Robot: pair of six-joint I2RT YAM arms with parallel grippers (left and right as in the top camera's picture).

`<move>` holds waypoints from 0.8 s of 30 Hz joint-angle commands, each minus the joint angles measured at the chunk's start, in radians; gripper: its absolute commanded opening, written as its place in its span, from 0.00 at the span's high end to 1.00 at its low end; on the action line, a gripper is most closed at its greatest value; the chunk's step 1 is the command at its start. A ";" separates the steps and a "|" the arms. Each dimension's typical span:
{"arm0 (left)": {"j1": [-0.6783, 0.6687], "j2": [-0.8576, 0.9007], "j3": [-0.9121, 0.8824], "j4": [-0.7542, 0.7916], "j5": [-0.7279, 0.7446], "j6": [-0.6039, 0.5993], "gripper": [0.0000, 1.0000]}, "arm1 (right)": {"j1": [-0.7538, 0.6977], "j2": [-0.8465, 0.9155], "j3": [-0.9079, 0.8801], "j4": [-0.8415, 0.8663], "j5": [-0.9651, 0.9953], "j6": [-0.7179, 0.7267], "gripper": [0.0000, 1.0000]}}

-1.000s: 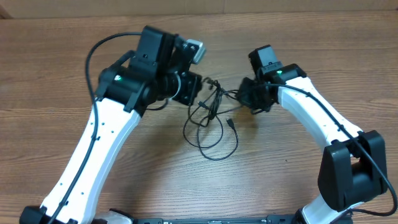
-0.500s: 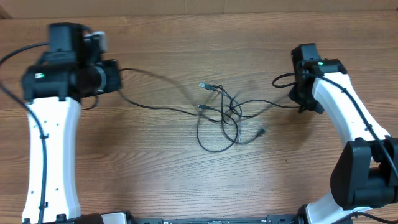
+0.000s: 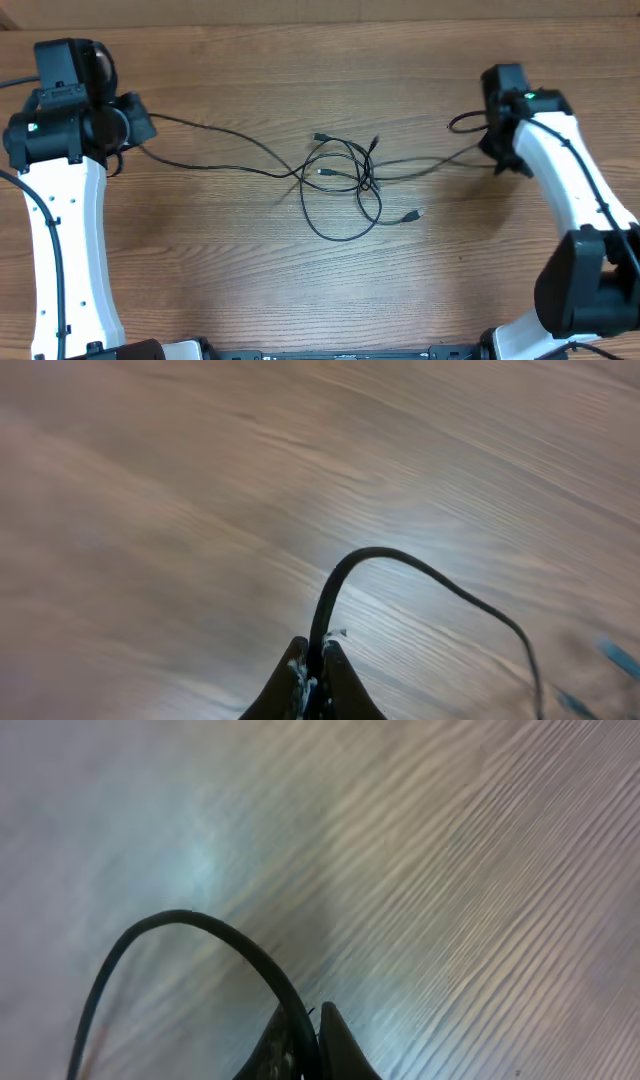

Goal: Untangle cables
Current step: 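Pull the cable outward, left gripper left and right gripper right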

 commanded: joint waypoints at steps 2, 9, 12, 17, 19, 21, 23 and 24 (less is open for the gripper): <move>0.023 -0.032 0.008 0.004 -0.187 -0.127 0.96 | -0.042 -0.133 0.229 0.007 0.007 -0.137 0.96; -0.008 -0.032 0.008 0.029 0.064 -0.135 0.96 | -0.036 -0.168 0.555 -0.019 -0.002 -0.285 0.96; -0.041 -0.032 0.008 0.030 0.151 -0.125 0.96 | -0.036 -0.168 0.666 -0.015 -0.002 -0.323 0.96; -0.135 -0.031 0.008 0.035 0.332 0.000 0.96 | -0.045 -0.168 0.716 -0.025 0.025 -0.370 0.96; -0.186 -0.031 0.008 0.034 0.354 0.052 0.96 | -0.059 -0.165 0.708 -0.051 0.079 -0.365 0.96; -0.232 -0.031 0.008 0.032 0.349 0.090 0.96 | -0.081 -0.162 0.702 -0.081 0.169 -0.323 0.96; -0.272 -0.031 0.008 0.031 0.349 0.109 0.96 | -0.113 -0.162 0.702 -0.084 0.226 -0.278 0.96; -0.291 -0.031 0.008 0.032 0.351 0.109 0.96 | -0.126 -0.163 0.703 -0.063 0.209 -0.282 0.96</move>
